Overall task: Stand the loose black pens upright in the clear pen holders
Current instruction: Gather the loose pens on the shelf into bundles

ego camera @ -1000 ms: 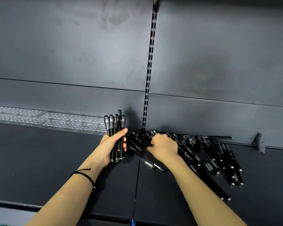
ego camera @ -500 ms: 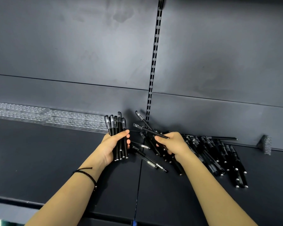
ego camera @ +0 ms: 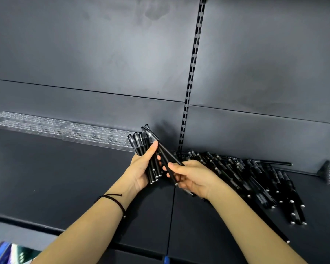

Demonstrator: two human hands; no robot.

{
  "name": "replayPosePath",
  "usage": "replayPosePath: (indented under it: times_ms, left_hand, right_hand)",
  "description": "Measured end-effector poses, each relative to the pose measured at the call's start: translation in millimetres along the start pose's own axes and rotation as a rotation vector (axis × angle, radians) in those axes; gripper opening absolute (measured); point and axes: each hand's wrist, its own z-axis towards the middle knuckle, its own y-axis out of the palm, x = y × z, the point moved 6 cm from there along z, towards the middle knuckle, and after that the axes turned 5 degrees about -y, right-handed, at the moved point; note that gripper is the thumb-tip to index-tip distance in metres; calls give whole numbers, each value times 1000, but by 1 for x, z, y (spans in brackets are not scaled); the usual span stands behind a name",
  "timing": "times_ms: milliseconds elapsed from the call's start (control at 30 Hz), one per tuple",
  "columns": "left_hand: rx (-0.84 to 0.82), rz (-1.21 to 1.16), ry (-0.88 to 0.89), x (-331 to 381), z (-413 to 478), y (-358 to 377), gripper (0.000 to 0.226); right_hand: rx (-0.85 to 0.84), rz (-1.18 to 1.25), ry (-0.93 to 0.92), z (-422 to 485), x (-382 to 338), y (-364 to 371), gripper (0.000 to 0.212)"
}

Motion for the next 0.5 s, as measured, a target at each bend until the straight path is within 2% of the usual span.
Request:
replayPosePath:
  times_ms: [300, 500]
  left_hand:
    - [48, -46, 21, 1, -1, -3, 21]
    - [30, 6, 5, 0, -2, -2, 40]
  right_hand:
    - [-93, -170, -107, -10, -10, 17, 23]
    - [-75, -497, -243, -9, -11, 25, 16]
